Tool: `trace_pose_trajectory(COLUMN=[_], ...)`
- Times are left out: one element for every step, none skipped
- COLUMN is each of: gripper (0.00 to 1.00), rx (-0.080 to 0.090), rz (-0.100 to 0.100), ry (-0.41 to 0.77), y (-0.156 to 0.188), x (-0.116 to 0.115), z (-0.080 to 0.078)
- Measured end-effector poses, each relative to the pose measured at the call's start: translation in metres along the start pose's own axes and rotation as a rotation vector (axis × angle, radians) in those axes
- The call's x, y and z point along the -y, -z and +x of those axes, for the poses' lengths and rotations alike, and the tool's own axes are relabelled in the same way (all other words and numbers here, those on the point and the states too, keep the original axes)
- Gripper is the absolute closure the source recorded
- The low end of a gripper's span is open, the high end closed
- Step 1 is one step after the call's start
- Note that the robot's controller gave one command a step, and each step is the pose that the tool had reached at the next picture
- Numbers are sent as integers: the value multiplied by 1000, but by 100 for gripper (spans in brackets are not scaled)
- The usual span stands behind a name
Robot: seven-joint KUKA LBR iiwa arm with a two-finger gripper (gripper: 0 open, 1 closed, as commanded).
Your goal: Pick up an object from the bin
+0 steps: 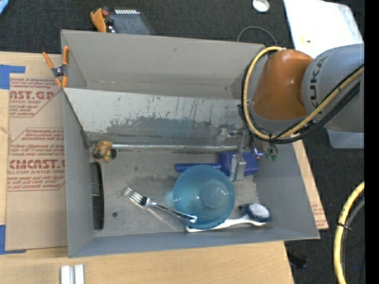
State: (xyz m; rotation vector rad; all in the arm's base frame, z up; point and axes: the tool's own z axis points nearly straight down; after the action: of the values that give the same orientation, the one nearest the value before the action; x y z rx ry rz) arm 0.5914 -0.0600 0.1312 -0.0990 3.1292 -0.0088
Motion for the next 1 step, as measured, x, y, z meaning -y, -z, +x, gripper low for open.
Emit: trace_pose_trajectory(gripper=[0], rx=[-12], rz=[-8], ry=[-174], y=[-58], x=[-15], z=[5])
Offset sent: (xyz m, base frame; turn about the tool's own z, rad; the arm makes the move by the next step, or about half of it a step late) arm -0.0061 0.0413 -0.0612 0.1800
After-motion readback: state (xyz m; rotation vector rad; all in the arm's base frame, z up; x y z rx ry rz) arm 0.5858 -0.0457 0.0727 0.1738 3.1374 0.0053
